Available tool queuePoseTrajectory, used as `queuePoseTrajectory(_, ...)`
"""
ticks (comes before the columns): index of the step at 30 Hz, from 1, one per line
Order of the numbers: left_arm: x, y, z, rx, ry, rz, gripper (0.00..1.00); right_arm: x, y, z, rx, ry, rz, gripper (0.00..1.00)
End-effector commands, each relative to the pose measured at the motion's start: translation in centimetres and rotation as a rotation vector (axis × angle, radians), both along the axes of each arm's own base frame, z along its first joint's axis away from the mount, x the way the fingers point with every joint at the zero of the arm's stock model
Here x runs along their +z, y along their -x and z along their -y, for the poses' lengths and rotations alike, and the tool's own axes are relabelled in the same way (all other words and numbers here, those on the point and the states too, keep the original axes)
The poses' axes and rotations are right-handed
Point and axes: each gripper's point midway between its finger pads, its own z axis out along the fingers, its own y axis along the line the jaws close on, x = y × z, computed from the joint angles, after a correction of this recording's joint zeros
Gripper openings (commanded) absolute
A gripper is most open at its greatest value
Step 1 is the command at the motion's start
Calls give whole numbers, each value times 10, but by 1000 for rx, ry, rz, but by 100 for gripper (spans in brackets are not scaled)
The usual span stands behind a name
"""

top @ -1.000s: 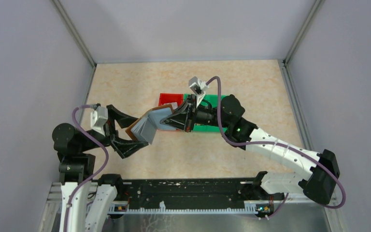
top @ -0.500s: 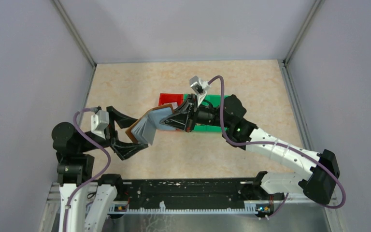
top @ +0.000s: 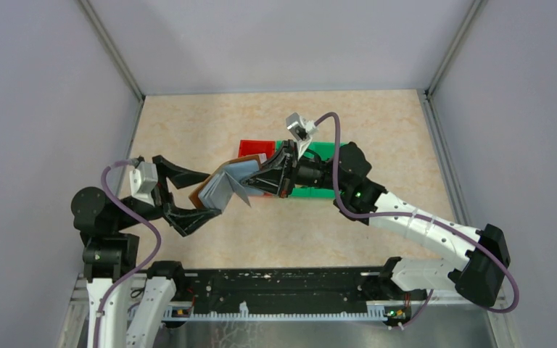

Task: Take the credit cards out of the card holder
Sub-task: Remove the credit card from the card holder.

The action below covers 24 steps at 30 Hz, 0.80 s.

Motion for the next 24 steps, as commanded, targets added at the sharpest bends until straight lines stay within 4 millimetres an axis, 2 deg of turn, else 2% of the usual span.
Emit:
queuePoseTrajectory(1,8,-2,-2,35,22,21,96,24,5,6,13,-84,52,0)
queuePoseTrajectory(6,6,-16,-7,111,33,17,94,23,8,6,28,-90,53,0)
queuePoseTrajectory(11,6,-39,-19,251,61,-7,86,22,13,6,59,-102,44,0)
queuePoseTrajectory(16,5,-44,-21,277,62,-12,80,20,14,6,69,-103,38,0)
queuePoseTrajectory(18,4,-40,-19,257,62,-14,81,19,15,5,79,-100,35,0)
queuePoseTrajectory(24,5,-26,-11,163,42,7,93,12,20,0,137,-75,13,0)
